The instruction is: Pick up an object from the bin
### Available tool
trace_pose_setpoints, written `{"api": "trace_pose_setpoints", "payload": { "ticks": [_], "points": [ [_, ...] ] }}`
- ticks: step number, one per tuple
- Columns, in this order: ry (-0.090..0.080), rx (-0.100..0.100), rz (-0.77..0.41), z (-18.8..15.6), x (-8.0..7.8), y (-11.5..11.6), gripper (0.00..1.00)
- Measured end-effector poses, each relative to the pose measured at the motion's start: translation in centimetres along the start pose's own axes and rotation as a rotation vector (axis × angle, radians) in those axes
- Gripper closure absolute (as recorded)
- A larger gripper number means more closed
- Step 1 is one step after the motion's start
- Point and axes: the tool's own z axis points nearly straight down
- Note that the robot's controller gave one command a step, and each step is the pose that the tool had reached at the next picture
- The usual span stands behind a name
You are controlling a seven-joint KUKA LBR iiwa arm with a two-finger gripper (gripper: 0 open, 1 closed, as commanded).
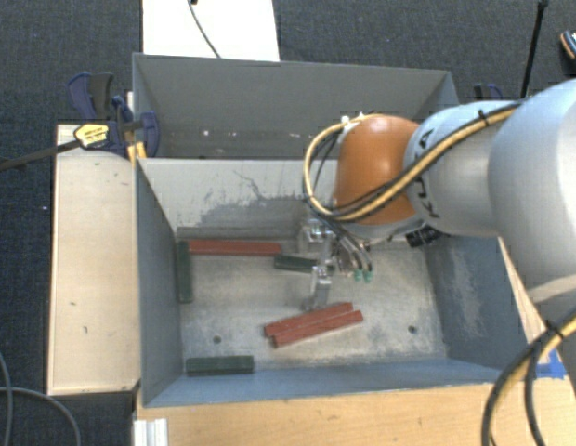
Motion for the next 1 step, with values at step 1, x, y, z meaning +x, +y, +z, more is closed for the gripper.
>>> {"api": "trace_pose_setpoints", "payload": {
  "ticks": [1],
  "points": [
    [-0.007, -0.002, 0.002, -0.50, -0.18, 0.11, 1.00]
  ]
}}
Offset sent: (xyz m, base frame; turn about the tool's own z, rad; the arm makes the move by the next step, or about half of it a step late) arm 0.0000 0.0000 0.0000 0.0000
